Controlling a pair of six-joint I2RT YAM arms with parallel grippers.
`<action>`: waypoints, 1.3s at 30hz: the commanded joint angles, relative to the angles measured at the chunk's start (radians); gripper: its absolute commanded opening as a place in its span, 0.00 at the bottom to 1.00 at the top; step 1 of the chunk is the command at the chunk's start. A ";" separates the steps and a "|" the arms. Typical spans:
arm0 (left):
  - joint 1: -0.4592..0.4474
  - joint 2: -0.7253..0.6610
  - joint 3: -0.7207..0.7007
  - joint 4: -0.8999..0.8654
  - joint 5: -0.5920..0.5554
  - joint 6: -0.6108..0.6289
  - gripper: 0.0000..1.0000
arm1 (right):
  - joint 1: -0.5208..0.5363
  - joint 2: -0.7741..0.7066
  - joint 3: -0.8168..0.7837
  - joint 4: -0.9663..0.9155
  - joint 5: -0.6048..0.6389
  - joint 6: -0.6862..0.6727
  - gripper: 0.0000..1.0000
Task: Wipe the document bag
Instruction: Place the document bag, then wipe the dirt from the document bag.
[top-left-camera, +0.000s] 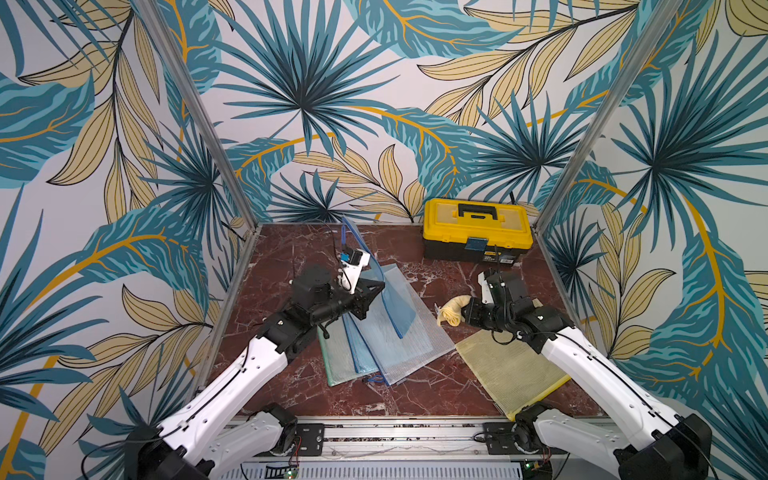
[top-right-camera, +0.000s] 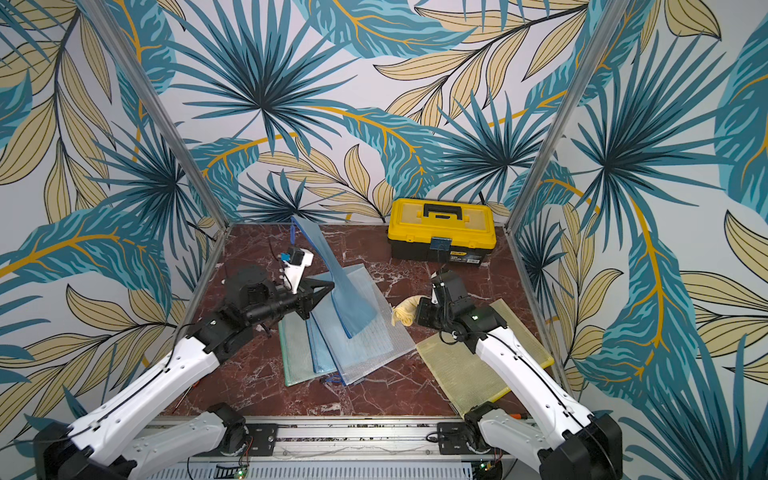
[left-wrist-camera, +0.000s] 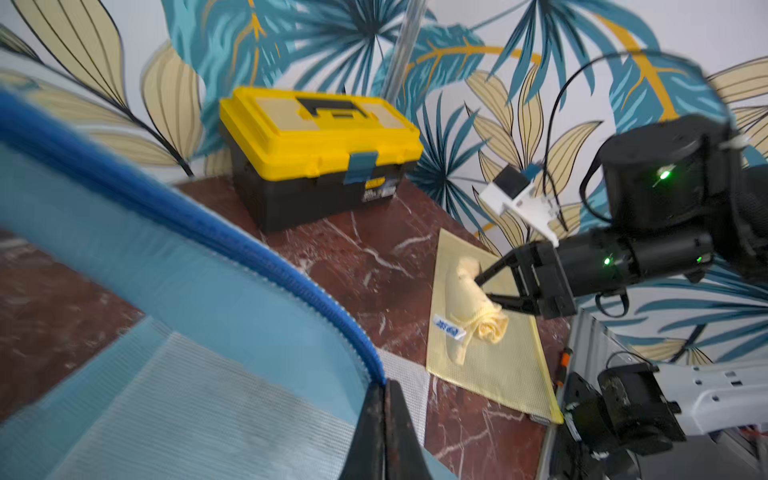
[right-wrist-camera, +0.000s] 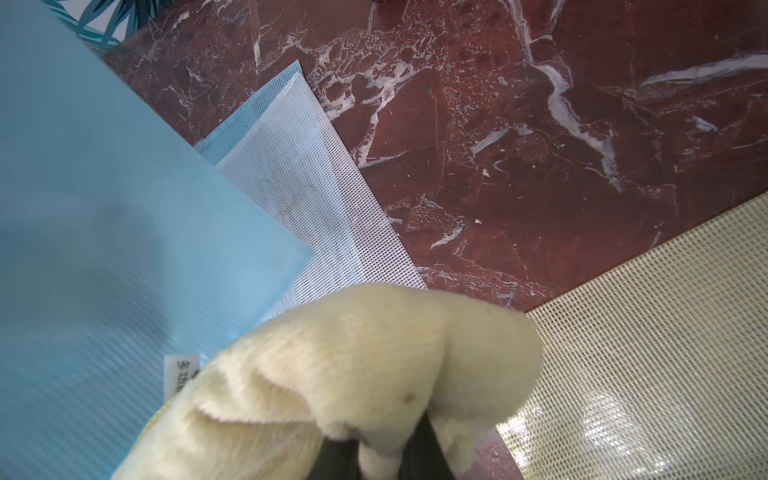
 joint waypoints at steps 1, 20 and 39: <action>-0.005 0.007 -0.051 0.210 0.136 -0.108 0.00 | -0.003 -0.004 -0.003 0.007 -0.002 -0.020 0.00; -0.010 0.417 -0.192 0.344 0.117 -0.222 0.00 | 0.013 0.149 -0.008 0.080 -0.081 -0.008 0.00; 0.003 0.612 -0.241 0.335 -0.004 -0.409 0.00 | 0.198 0.797 0.413 0.009 0.017 0.000 0.00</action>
